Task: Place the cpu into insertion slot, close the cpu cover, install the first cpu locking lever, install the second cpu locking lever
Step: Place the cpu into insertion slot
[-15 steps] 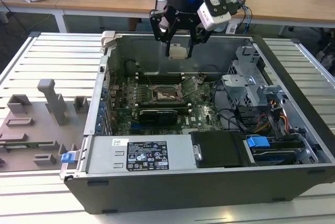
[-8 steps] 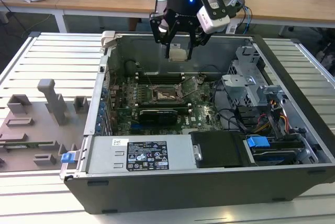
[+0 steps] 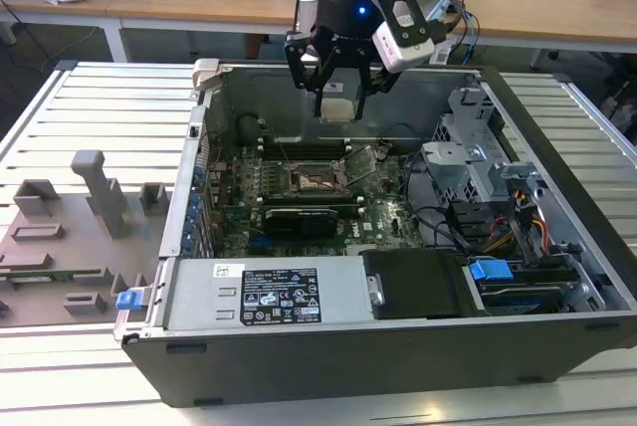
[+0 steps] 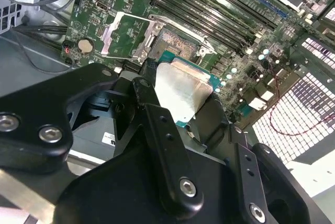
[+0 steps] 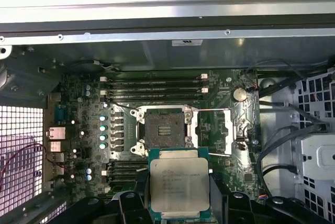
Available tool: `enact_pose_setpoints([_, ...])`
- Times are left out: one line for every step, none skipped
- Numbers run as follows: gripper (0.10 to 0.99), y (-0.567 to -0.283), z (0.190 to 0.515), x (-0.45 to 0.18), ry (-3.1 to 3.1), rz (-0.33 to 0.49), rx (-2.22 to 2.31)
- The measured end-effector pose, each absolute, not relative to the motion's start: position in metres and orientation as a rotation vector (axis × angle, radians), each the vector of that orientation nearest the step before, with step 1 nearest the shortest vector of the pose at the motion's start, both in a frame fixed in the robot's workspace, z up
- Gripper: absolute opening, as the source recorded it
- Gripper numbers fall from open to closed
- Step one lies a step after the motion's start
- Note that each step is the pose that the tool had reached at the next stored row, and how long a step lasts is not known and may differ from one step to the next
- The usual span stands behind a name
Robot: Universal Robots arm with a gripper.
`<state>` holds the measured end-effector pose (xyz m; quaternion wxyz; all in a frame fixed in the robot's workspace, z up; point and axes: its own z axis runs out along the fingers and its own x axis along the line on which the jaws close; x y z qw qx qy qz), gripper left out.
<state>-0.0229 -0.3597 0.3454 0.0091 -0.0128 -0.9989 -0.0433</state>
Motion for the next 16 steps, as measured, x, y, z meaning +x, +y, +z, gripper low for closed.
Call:
enact_pose_setpoints([0.545,-0.36,0.345,-0.023,-3.12,-0.135,-0.04])
enact_pose_setpoints([0.545,-0.36,0.344,-0.023,-3.12,-0.135,-0.04])
enact_pose_setpoints([0.545,-0.36,0.343,-0.023,-3.12,-0.135,-0.04])
enact_pose_setpoints([0.545,-0.36,0.341,-0.023,-3.12,-0.135,-0.04])
enact_pose_setpoints([0.545,-0.36,0.339,-0.023,-3.12,-0.135,-0.04])
enact_pose_setpoints([0.545,-0.36,0.338,-0.023,-3.12,-0.135,-0.04])
enact_pose_setpoints([0.545,-0.36,0.336,-0.023,-3.12,-0.135,-0.04])
enact_pose_setpoints([0.545,-0.36,0.334,-0.023,-3.12,-0.135,-0.04])
enact_pose_setpoints([0.545,-0.36,0.333,-0.023,-3.12,-0.135,-0.04])
enact_pose_setpoints([0.545,-0.36,0.332,-0.023,-3.12,-0.135,-0.04])
enact_pose_setpoints([0.545,-0.36,0.331,-0.023,-3.12,-0.135,-0.04])
enact_pose_setpoints([0.545,-0.36,0.33,-0.023,-3.12,-0.135,-0.04])
enact_pose_setpoints([0.545,-0.36,0.329,-0.023,-3.12,-0.135,-0.04])
enact_pose_setpoints([0.545,-0.36,0.328,-0.023,-3.12,-0.135,-0.04])
enact_pose_setpoints([0.545,-0.36,0.327,-0.023,-3.12,-0.135,-0.04])
enact_pose_setpoints([0.545,-0.36,0.326,-0.023,-3.12,-0.135,-0.04])
